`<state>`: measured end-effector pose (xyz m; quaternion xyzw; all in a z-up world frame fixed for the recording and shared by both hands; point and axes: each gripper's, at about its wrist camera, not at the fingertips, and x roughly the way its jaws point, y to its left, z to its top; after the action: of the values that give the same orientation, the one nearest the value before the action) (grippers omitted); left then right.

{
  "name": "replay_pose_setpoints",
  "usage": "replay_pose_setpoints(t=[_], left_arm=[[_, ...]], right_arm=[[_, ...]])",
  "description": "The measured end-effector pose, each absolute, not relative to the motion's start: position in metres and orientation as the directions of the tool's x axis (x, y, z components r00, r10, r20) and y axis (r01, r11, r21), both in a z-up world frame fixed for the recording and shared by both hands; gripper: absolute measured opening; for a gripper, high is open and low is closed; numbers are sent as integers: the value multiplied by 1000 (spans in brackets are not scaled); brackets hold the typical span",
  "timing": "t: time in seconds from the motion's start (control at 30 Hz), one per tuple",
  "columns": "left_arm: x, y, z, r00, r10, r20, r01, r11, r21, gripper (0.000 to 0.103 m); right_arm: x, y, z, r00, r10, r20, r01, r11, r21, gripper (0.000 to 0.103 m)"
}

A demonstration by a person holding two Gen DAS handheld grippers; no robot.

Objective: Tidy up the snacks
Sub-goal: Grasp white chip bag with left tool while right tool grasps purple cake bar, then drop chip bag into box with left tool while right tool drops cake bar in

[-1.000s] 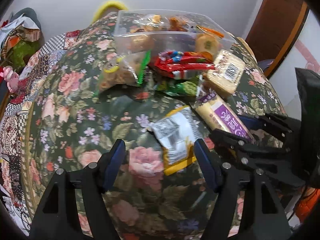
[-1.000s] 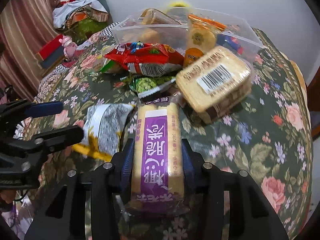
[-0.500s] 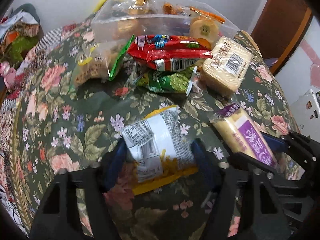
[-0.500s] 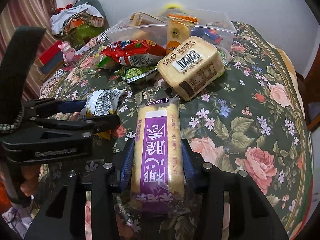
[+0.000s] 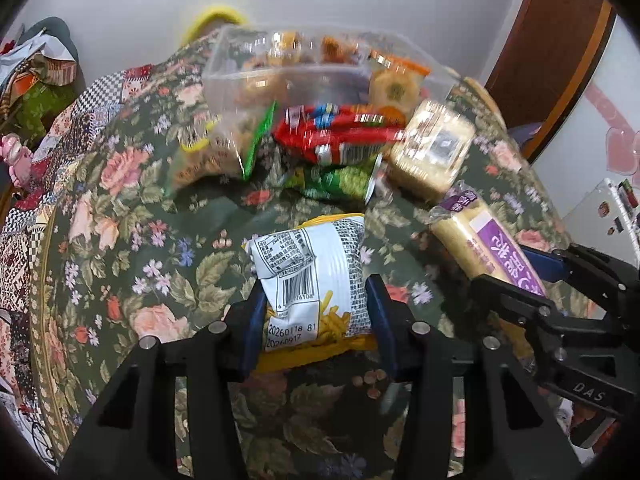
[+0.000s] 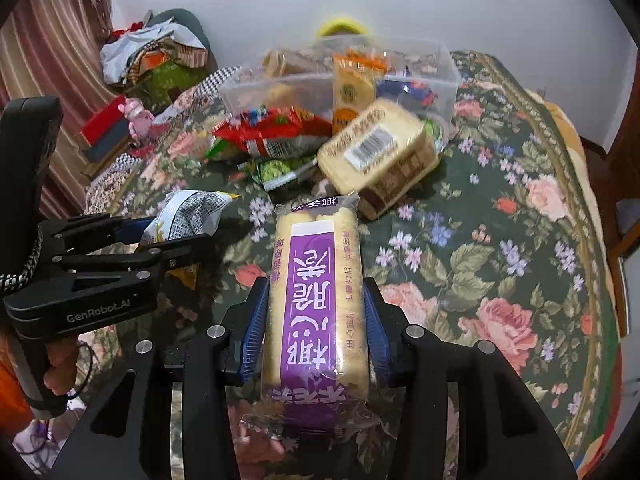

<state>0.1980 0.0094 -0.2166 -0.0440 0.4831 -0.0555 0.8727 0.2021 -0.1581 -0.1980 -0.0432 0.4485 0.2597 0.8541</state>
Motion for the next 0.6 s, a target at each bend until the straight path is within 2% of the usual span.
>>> replay_pose_setpoints(t=[0.6], left_arm=[[237, 9, -133, 682, -150, -716, 79, 988, -132, 47]], right_arm=[[250, -173, -128, 638, 390, -664, -420, 899, 124, 42]])
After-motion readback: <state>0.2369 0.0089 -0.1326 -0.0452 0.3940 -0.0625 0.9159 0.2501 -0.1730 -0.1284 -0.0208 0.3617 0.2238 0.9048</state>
